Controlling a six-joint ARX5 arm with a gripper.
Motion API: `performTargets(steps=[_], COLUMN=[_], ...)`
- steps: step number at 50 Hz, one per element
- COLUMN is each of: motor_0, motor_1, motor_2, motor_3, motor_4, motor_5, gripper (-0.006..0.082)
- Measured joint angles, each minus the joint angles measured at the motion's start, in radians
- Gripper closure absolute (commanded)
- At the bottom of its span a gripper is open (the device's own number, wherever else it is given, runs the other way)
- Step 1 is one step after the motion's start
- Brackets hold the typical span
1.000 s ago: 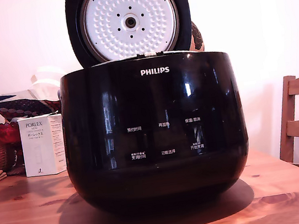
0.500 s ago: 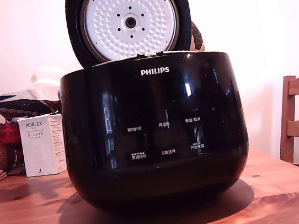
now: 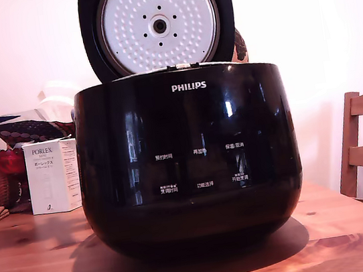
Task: Close the rice cooker by pressing the lid down with medium force
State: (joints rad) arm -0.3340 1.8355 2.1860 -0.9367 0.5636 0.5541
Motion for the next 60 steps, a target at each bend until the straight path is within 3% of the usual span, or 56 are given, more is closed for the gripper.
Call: performTargets(steps=[25,43,60], motor_0=[-0.131,-0.208,-0.235], motor_1=[0.000,-0.001,-0.001], motor_2=[0.006,0.006,0.006], motor_3=[-0.185,-0.319,-0.315], motor_4=[-0.010,-0.104,-0.170], motor_5=[0.000,-0.027,-0.103], gripper=[0.0791,0.0791,0.0791])
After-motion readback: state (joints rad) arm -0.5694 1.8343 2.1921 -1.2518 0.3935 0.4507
